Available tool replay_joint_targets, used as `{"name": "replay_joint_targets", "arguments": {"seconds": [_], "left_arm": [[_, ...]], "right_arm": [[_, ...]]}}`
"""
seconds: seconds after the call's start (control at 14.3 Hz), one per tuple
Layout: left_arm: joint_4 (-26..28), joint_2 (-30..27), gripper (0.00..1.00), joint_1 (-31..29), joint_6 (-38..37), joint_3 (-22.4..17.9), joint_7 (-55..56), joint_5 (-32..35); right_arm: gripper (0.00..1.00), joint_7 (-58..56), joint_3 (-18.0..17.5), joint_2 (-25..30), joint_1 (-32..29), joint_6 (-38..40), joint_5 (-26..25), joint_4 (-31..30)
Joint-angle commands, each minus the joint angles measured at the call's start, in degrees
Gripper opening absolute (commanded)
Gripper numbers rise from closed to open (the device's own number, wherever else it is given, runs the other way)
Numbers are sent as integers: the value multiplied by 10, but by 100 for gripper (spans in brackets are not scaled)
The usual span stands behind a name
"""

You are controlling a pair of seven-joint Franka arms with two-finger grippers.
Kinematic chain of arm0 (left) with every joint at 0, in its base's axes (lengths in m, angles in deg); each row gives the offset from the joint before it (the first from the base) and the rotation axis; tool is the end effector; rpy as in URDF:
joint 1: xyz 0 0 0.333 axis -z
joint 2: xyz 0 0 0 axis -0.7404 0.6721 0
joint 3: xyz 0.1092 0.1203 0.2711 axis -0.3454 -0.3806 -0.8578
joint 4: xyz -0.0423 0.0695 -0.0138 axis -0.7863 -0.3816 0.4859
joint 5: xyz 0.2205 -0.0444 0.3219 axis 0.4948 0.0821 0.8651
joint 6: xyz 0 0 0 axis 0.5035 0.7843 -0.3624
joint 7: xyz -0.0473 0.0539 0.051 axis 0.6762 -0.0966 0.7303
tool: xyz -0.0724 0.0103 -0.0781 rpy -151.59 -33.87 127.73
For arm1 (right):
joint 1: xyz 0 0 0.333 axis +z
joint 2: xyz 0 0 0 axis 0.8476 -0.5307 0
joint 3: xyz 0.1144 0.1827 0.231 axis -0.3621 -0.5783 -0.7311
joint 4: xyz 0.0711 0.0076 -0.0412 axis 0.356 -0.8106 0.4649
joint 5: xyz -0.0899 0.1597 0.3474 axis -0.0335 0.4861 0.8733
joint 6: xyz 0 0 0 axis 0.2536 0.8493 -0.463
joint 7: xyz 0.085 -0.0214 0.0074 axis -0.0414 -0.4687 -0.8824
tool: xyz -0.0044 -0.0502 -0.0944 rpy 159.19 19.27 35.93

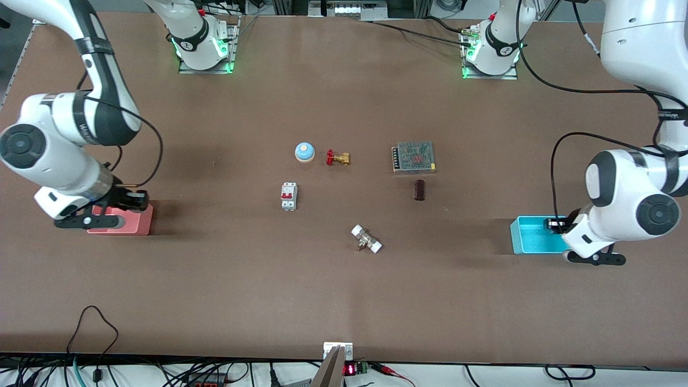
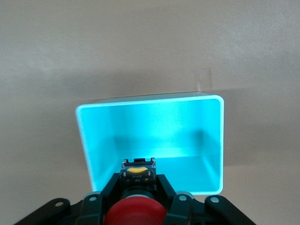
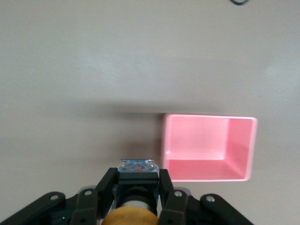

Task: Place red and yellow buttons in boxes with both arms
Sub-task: 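Carry the yellow button to the pink box while the left gripper carries red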

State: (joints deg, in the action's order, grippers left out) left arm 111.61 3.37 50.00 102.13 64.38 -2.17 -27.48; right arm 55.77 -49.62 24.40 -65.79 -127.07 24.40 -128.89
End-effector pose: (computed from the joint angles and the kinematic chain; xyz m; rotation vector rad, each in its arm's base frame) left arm 0.6746 0.0442 0.2686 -3.0504 0.0797 0.2196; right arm 0.6347 -0.0264 0.3629 3.0130 0.0926 0.0044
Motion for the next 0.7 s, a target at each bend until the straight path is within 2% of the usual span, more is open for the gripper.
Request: {"name": "replay_joint_targets", "arguments": {"seconds": [0.0, 0.07, 0.28, 0.63], "left_arm": [[51, -13, 19, 1, 69, 3, -6, -21], [64, -10, 19, 1, 94, 3, -6, -21], [95, -4, 19, 2, 153, 3, -5, -23], [100, 9, 23, 1, 178, 4, -5, -29]], "right_arm": [[17, -60, 23, -38, -24, -15, 33, 27], [17, -77, 23, -57, -35, -17, 45, 44], [17, -107, 23, -98, -55, -52, 39, 54], [18, -107, 23, -142, -61, -112, 37, 49]]}}
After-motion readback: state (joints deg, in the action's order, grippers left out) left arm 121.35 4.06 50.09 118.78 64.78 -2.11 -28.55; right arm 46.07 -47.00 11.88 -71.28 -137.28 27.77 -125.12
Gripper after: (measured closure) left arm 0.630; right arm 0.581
